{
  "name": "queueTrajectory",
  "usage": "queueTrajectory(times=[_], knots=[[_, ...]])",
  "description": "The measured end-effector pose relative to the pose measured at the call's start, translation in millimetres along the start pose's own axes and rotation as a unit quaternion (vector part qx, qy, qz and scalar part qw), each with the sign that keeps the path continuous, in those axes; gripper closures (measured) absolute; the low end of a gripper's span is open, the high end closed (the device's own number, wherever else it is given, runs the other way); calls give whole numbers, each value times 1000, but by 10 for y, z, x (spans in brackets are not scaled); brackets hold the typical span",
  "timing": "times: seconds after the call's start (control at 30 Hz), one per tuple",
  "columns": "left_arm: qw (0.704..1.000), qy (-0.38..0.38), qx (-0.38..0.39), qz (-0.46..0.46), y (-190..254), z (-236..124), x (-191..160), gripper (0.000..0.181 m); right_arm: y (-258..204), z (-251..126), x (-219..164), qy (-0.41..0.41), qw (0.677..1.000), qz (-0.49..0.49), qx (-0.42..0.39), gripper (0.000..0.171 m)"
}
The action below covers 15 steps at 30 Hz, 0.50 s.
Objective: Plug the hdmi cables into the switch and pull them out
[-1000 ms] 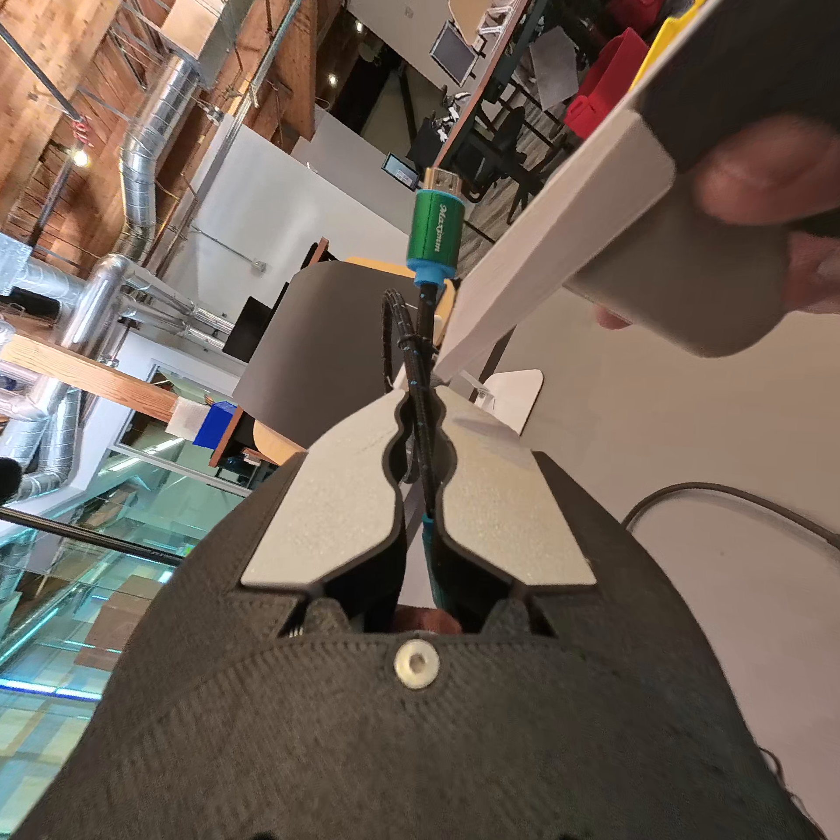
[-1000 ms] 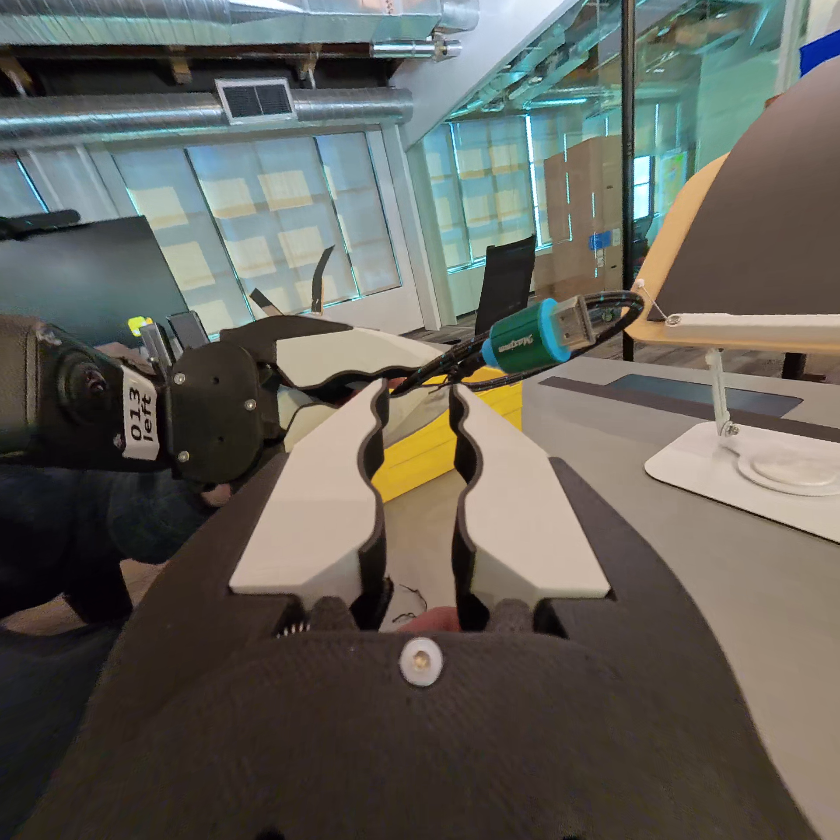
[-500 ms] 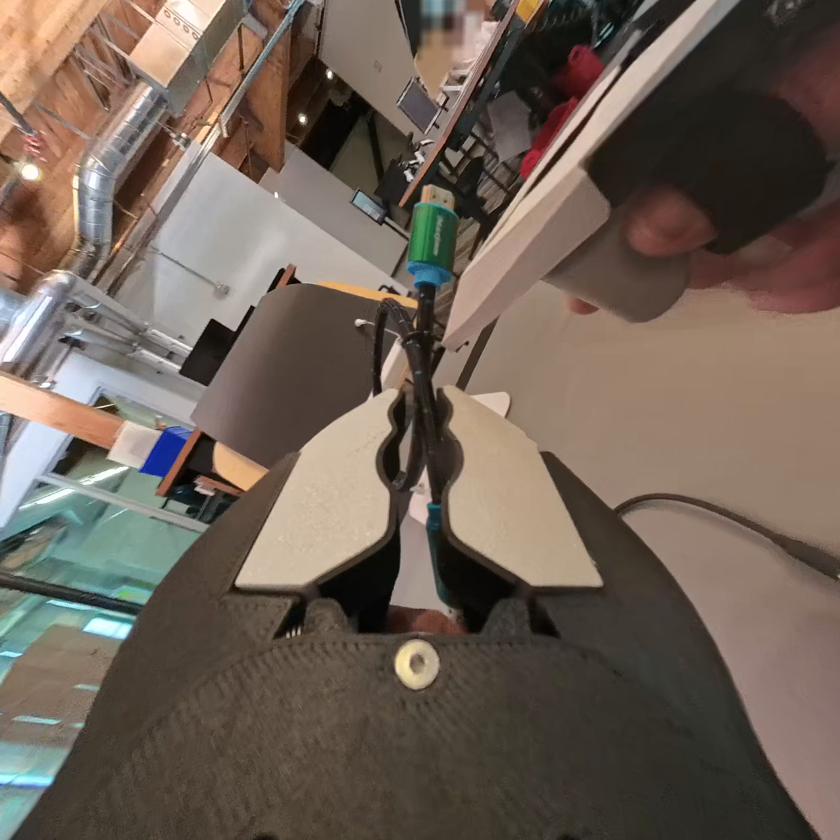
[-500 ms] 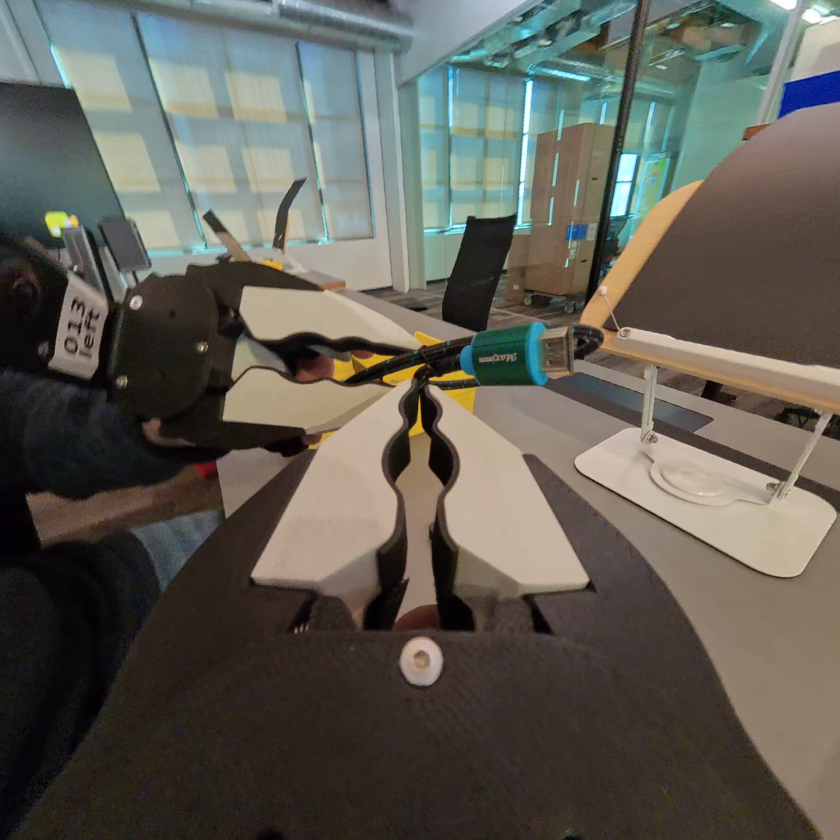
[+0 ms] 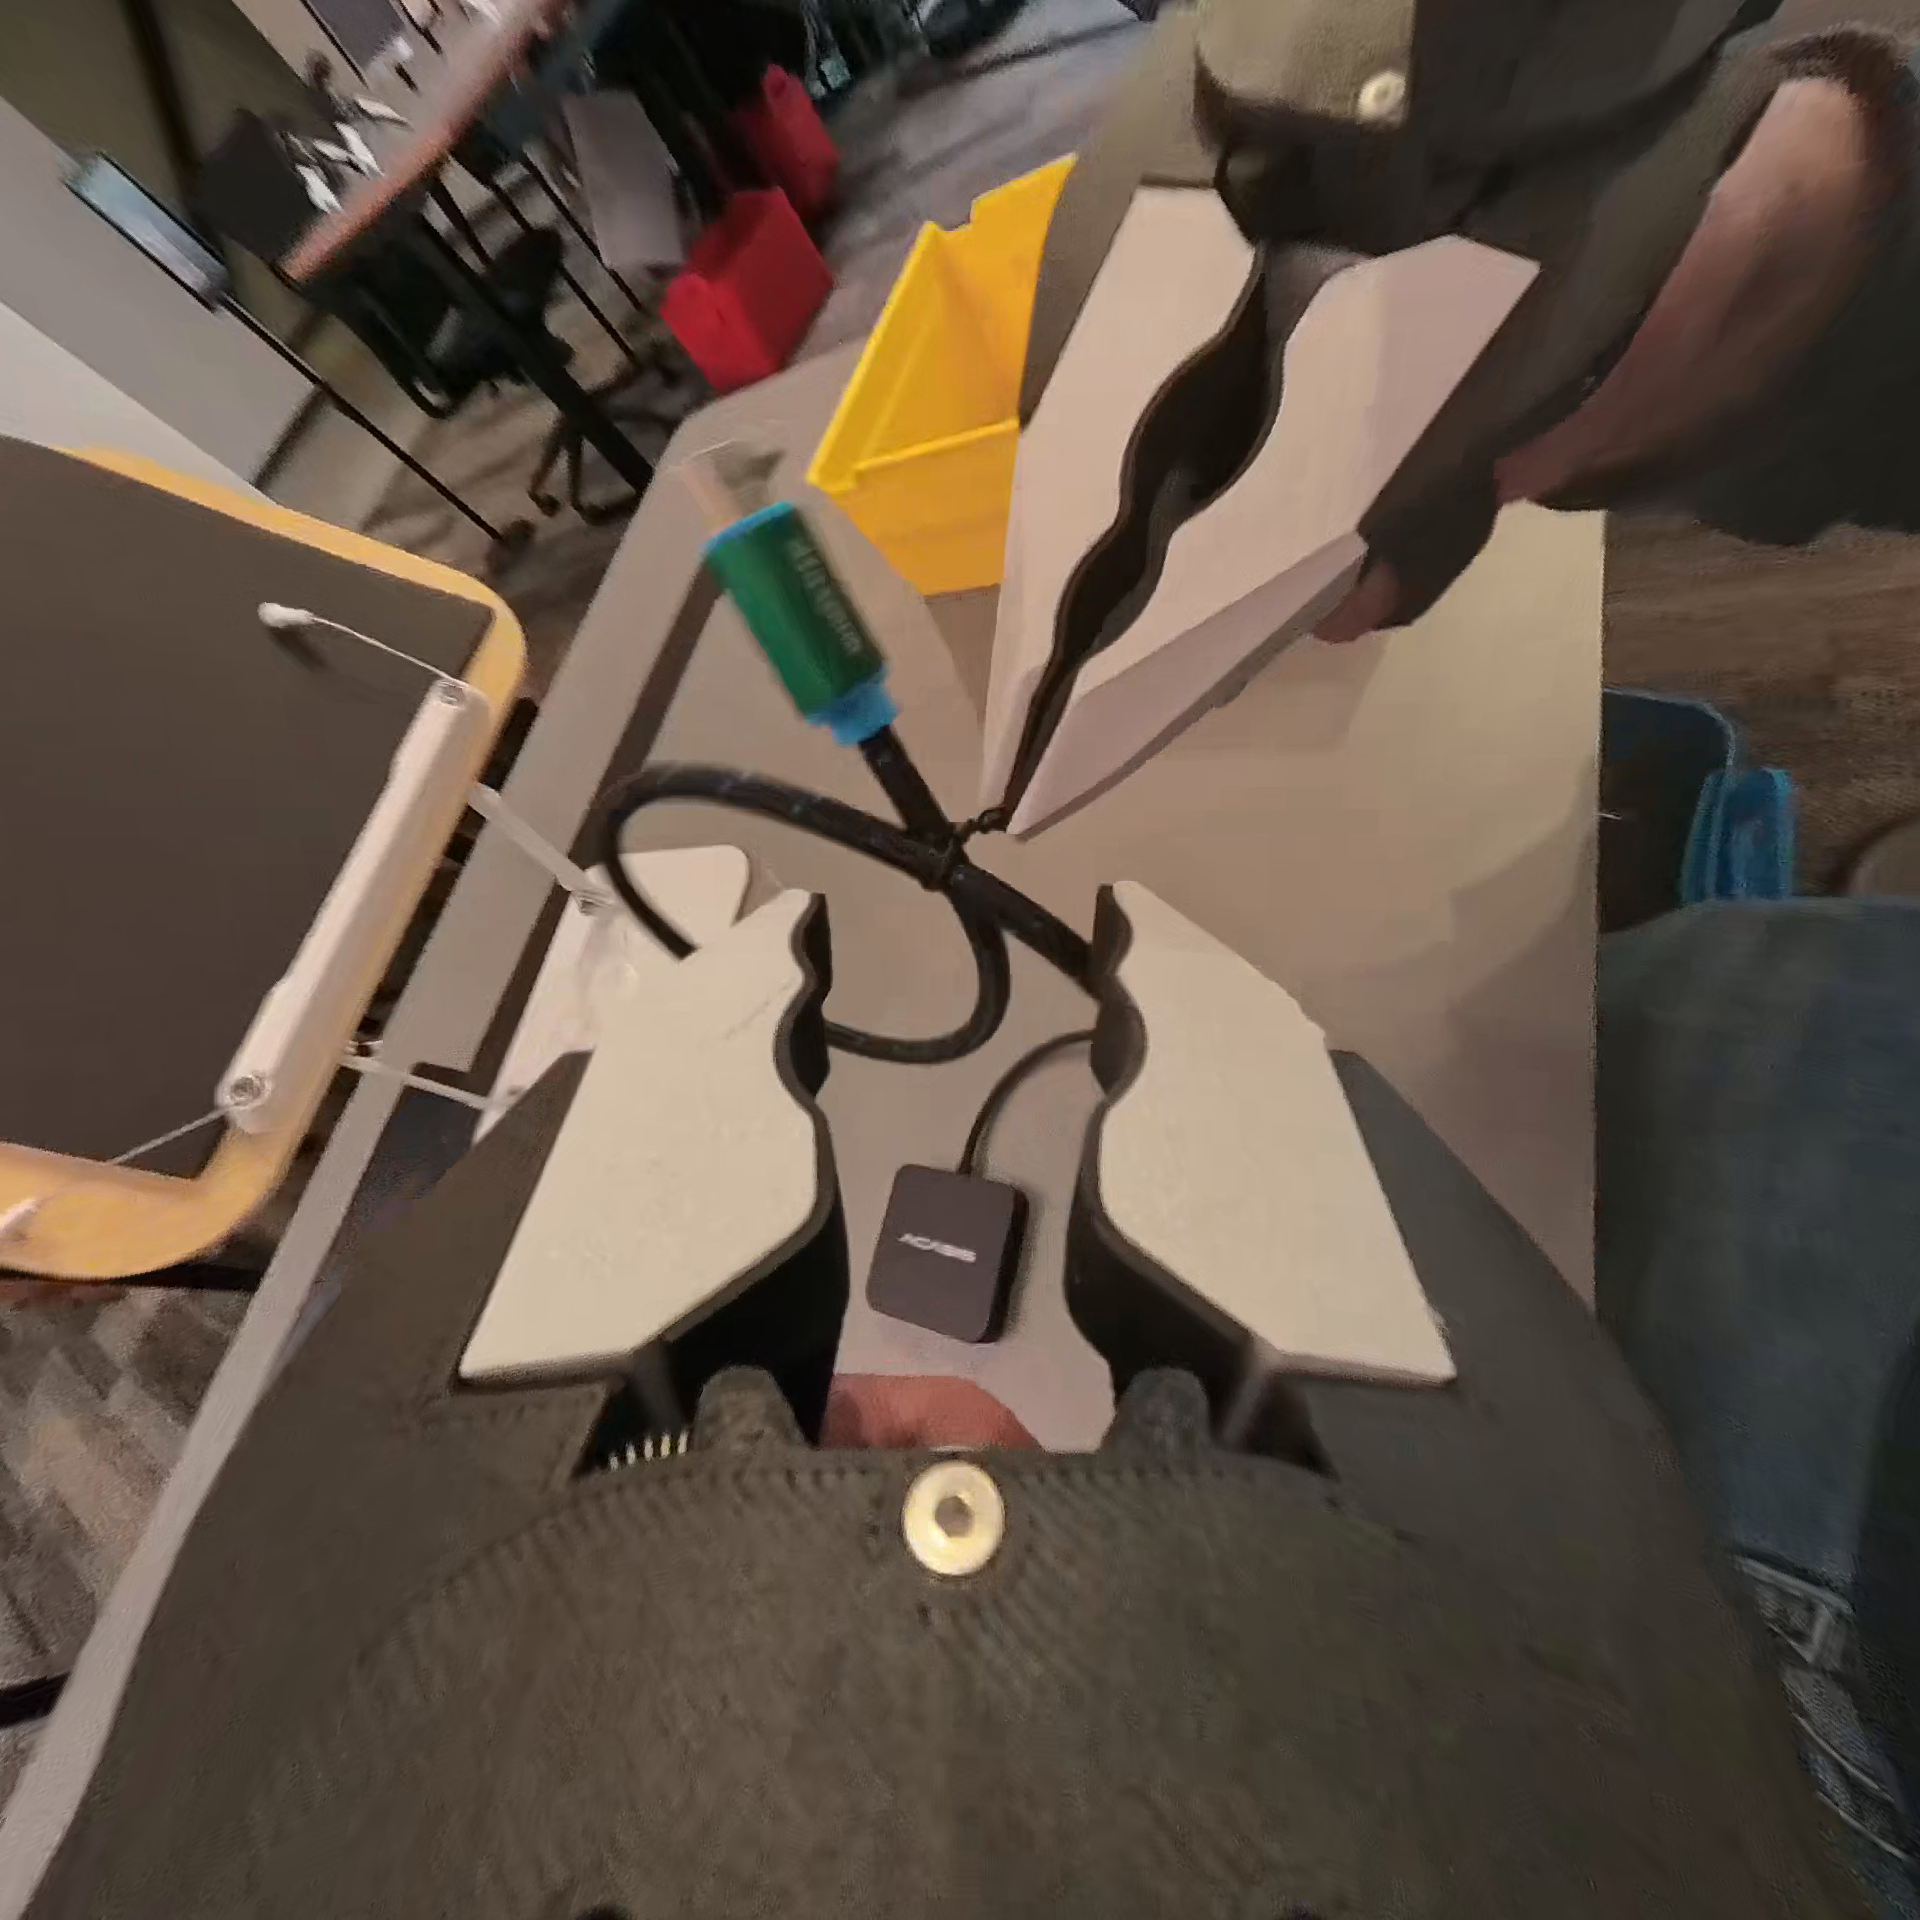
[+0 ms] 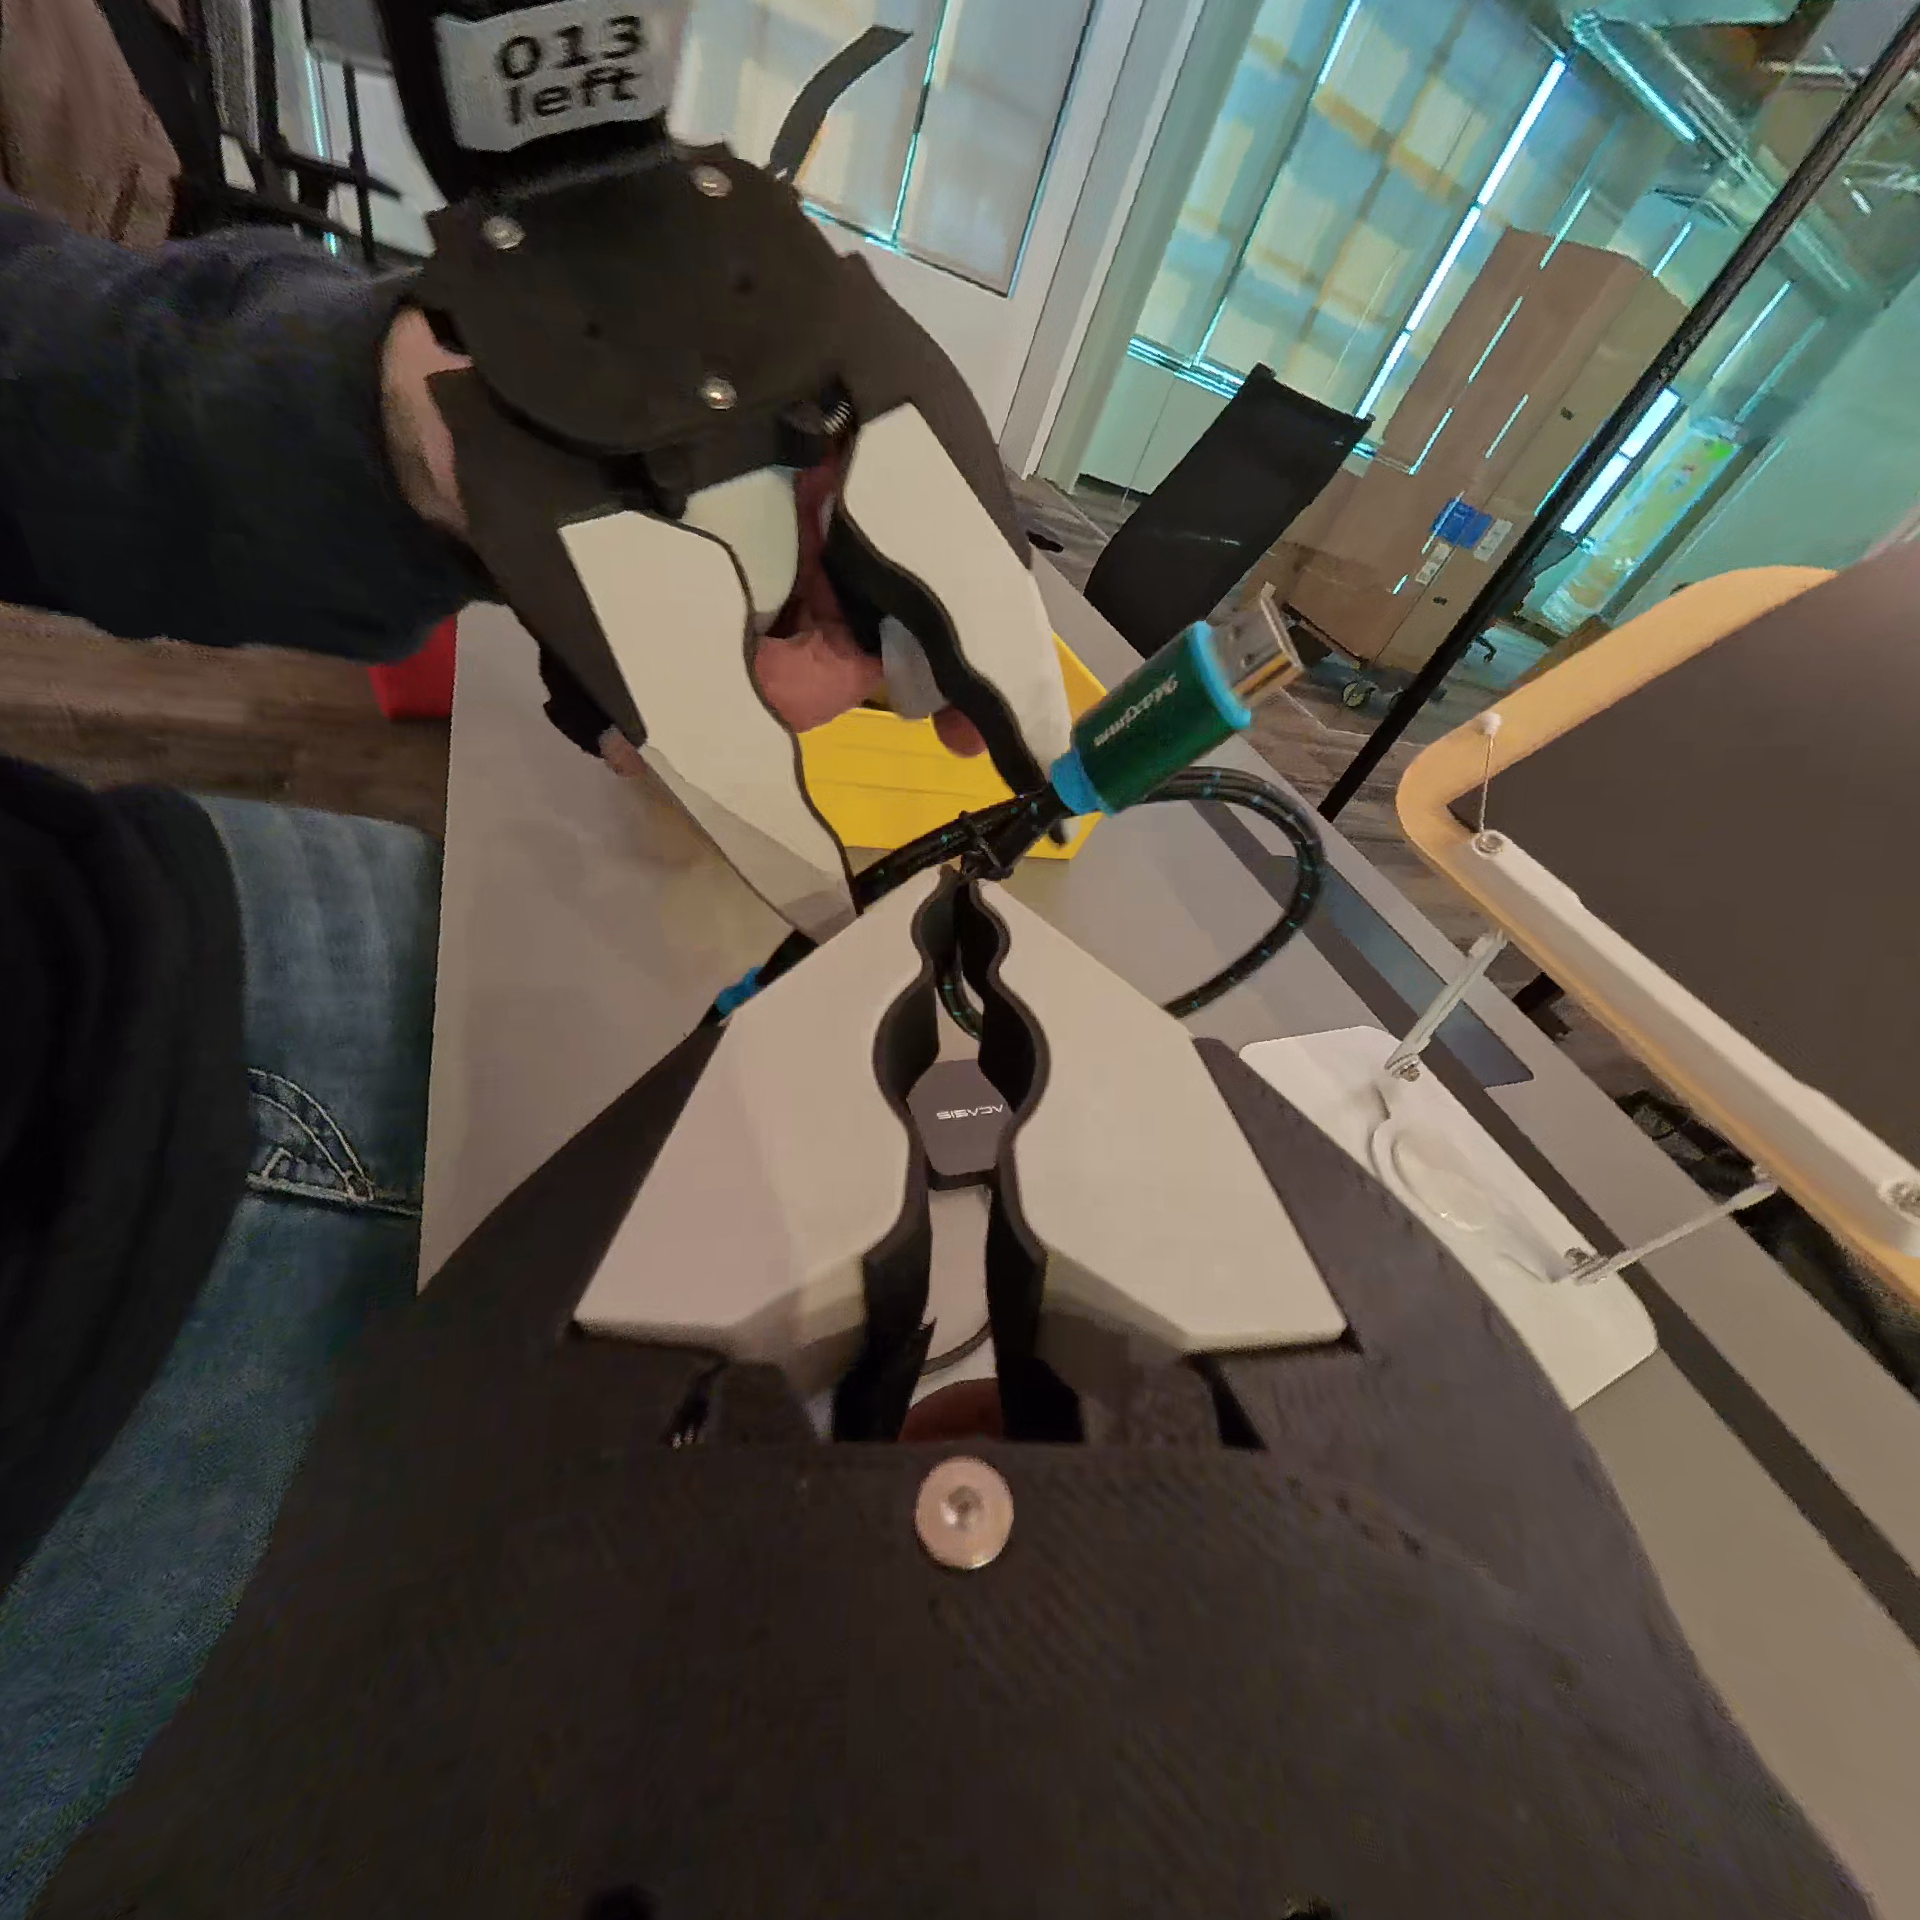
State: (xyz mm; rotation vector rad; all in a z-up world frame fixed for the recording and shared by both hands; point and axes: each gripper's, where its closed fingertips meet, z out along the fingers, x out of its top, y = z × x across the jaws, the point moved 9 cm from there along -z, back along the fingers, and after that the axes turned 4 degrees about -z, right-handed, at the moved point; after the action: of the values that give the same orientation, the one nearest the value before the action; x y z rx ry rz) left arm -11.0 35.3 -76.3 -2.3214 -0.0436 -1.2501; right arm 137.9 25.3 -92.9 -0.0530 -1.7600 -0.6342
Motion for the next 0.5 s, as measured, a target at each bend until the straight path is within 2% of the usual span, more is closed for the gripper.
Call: queueTrajectory(times=[0.17,0.27,0.5], knots=[[997,-11,-67,-39,44,97,-128,155,-63,35,-4,-11,999,-29,13,171],[994,29,-90,-61,55,123,-149,158,-66,9,8,9,999,-10,32,171],[994,71,-59,-60,74,157,-144,173,-7,-42,-29,34,995,54,79,171]])
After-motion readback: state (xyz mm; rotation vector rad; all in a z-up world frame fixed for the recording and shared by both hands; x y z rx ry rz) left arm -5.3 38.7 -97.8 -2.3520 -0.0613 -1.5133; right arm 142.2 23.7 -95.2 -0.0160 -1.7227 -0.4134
